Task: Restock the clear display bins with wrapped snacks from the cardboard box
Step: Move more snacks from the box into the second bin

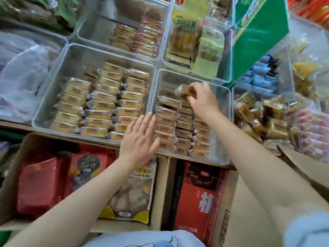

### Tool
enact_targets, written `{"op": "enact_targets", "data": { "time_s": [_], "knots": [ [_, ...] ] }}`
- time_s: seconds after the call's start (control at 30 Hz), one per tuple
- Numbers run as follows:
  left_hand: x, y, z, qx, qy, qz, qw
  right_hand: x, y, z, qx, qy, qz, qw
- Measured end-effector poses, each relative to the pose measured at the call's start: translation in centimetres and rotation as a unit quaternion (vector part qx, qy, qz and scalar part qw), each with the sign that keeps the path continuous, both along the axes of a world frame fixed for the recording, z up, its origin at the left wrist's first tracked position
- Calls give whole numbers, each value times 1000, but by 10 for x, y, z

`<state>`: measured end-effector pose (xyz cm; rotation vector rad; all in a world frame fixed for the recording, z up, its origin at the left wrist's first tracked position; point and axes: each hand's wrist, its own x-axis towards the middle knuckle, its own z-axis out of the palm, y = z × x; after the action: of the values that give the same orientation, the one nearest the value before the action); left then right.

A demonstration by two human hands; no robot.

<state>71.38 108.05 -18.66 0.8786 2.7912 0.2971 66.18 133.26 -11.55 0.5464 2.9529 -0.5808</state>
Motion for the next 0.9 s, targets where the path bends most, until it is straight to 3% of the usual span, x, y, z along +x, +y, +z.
{"op": "enact_targets", "data": {
  "time_s": [0.2, 0.37, 0.6, 0.77, 0.9],
  "knots": [
    [-1, -1, 3, -11, -8, -19, 1000, -31, -20, -39, -15, -122, 68, 990],
    [-1, 0, 0, 1, 7, -13, 1000, -29, -47, -51, -7, -172, 4, 985],
    [0, 1, -1, 8, 27, -11, 1000, -12, -72, -59, -25, -127, 0, 992],
    [1, 1, 0, -3, 27, -12, 1000, -6, -75, -58, 68, -154, 23, 986],
    [-1, -1, 5, -17, -12, -14, 1000, -13, -71, -33, 158, -223, 99, 957]
  ]
}}
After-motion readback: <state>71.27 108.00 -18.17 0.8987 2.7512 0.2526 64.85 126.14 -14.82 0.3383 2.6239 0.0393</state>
